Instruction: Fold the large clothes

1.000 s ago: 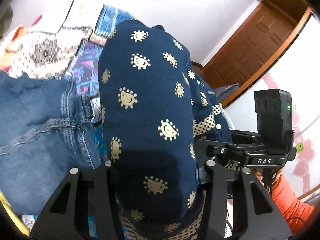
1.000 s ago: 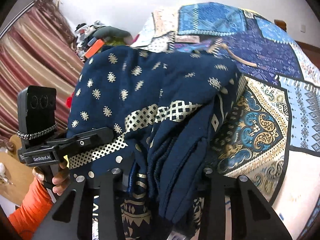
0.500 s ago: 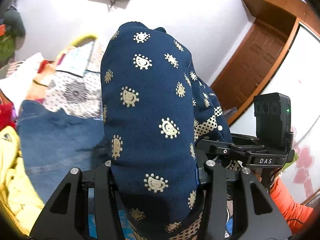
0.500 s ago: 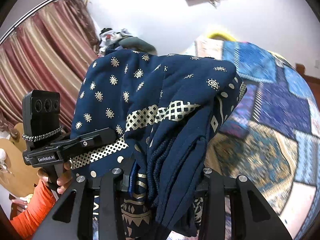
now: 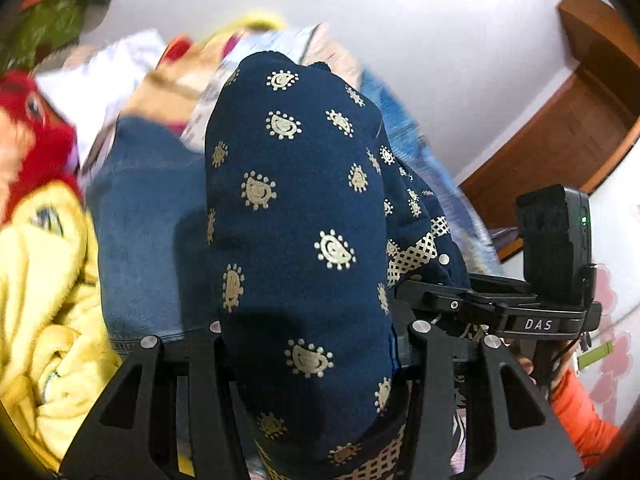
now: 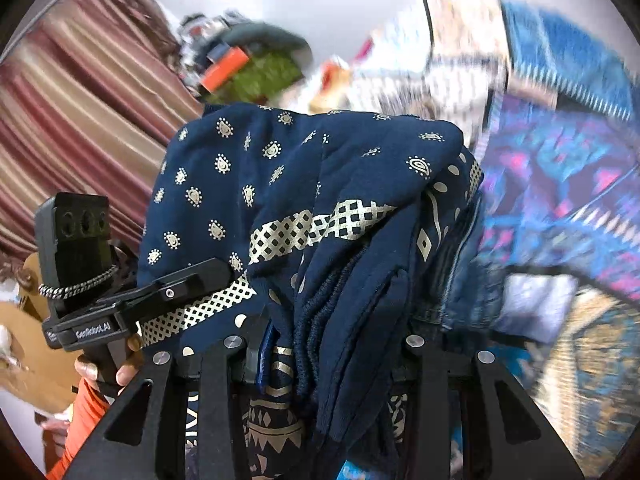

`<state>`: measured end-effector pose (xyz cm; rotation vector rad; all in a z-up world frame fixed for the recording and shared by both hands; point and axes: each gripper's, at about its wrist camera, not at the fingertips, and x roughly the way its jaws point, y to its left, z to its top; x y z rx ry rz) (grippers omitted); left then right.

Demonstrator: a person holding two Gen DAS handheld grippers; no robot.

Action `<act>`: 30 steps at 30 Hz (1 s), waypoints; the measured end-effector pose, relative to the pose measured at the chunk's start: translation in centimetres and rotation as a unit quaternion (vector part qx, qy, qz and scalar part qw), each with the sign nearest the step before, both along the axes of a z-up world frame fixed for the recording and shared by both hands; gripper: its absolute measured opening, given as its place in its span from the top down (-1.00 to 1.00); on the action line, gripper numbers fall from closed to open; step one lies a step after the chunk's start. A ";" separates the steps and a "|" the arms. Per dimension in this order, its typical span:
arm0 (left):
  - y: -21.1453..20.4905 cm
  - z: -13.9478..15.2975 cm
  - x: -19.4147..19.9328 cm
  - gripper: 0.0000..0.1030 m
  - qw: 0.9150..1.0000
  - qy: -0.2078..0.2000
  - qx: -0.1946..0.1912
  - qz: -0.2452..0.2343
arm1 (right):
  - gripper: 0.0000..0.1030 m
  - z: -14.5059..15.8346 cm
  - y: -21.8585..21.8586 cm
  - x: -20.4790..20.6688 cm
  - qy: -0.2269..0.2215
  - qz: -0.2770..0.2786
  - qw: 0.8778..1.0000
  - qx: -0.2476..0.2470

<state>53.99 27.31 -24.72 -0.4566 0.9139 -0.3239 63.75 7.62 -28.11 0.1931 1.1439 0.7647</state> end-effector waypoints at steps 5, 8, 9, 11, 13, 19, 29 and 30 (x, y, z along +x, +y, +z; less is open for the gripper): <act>2.9 -4.8 0.6 -0.18 0.997 0.005 -0.073 0.023 | 0.18 -1.5 0.8 0.5 -0.009 0.010 1.000 0.002; 3.3 -4.9 0.1 -0.43 0.998 0.012 -0.046 0.041 | -0.06 -1.0 1.7 -0.4 -0.031 0.026 0.998 -0.039; 3.1 -4.5 -0.3 -0.46 0.999 0.010 -0.027 0.045 | -0.12 -0.9 1.9 -0.6 -0.034 0.029 0.998 -0.051; 2.5 -3.4 -1.2 -0.48 0.999 0.006 0.018 0.048 | -0.35 -0.6 1.7 -1.2 -0.035 0.029 0.997 -0.067; 2.0 -2.2 -2.3 -0.55 0.997 0.006 0.058 0.046 | -0.51 -0.5 1.0 -1.7 -0.028 0.017 0.997 -0.077; 1.3 -2.0 -6.0 -0.82 0.993 0.010 0.116 0.024 | -0.54 -1.4 -1.0 -3.5 0.008 0.013 0.998 -0.064; 0.5 -2.5 -11.5 -0.82 0.992 0.018 0.100 0.068 | -0.54 -0.5 -5.0 -8.7 -0.008 0.021 0.996 -0.084; 0.3 -2.2 -11.8 -0.82 0.992 0.019 0.104 0.069 | -0.54 -0.1 -5.3 -9.2 -0.012 0.019 0.996 -0.088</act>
